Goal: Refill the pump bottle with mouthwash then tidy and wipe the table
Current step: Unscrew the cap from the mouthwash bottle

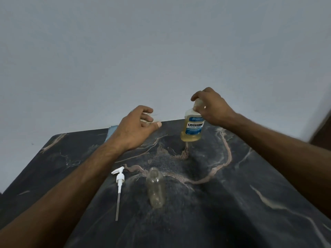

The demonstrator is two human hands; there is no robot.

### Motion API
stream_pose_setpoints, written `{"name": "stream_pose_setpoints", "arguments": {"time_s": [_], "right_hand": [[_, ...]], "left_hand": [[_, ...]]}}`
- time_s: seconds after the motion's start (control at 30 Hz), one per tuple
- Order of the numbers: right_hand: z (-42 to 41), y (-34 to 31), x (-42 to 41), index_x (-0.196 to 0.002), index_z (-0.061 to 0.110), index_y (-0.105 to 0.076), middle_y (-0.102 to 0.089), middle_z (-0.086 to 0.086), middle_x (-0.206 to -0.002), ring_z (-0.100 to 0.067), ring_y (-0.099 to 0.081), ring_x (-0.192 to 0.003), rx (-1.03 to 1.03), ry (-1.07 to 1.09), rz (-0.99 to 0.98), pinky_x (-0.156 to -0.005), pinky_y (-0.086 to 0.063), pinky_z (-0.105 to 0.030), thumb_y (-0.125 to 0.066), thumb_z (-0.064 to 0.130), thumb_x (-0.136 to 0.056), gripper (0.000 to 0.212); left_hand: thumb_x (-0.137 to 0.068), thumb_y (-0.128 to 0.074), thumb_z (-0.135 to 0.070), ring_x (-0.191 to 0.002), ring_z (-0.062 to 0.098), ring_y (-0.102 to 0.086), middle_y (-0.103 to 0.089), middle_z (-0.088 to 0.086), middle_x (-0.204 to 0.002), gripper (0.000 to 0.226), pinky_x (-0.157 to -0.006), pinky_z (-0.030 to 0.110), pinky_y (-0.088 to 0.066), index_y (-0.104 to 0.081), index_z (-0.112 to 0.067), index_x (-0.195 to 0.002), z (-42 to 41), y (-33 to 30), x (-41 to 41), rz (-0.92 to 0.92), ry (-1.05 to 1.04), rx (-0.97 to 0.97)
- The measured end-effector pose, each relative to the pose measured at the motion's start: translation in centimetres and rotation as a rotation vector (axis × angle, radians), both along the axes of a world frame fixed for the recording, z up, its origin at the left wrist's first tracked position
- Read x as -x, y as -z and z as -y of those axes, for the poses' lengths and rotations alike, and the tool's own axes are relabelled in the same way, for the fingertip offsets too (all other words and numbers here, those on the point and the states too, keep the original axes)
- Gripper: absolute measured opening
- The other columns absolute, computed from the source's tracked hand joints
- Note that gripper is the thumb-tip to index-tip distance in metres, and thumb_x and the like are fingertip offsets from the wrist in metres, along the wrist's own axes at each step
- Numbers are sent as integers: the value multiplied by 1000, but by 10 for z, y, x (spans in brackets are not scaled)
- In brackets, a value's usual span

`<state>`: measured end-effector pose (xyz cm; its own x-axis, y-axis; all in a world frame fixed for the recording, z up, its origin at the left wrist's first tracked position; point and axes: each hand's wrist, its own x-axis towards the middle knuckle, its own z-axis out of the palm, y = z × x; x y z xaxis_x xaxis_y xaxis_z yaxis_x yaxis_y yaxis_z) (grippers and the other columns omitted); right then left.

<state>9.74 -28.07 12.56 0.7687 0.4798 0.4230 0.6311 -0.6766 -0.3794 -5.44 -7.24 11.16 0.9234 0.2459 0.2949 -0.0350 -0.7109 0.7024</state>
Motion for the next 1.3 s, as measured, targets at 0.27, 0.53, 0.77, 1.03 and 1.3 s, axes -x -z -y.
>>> {"name": "stream_pose_setpoints", "arguments": {"time_s": [0.27,0.53,0.77,1.03,1.3], "right_hand": [[53,-8,114,-123,22,-60,-50,3,-120,-14,-52,-99,21,-62,-6,-65,-36,-12,-61,24,-95,28],[89,7,196,-118,24,-62,-51,5,-113,-12,-54,-101,10,-181,-17,-83,-47,-21,-65,22,-91,27],[92,21,233,-116,26,-63,-52,7,-113,-7,-54,-100,-31,-255,-29,-85,-52,-25,-67,21,-91,26],[86,37,243,-118,25,-60,-57,12,-117,-1,-55,-106,-259,-256,-111,-89,-51,-23,-63,12,-89,32],[58,59,243,-108,23,-61,-60,16,-89,10,-58,-77,-606,-99,-236,-62,-45,-7,-75,44,-82,36]], "left_hand": [[-89,-68,-36,-98,1,-62,-60,-13,-113,47,-81,16,-47,-50,-26,-132,67,-7,79,59,118,71],[-82,-76,-35,-108,0,-56,-54,-13,-127,65,-90,30,-53,-42,-32,-137,125,85,148,-24,148,186],[-72,-79,-49,-116,-3,-53,-57,-18,-125,73,-98,26,-45,-44,-30,-134,145,124,152,-86,131,269],[-74,-82,-41,-95,-21,-56,-65,-23,-108,58,-73,1,-42,-55,-29,-125,145,130,138,-113,165,345],[-80,-78,-34,-104,10,-66,-72,-7,-110,40,-96,37,-52,-65,-22,-115,152,133,128,-172,175,327]]}}
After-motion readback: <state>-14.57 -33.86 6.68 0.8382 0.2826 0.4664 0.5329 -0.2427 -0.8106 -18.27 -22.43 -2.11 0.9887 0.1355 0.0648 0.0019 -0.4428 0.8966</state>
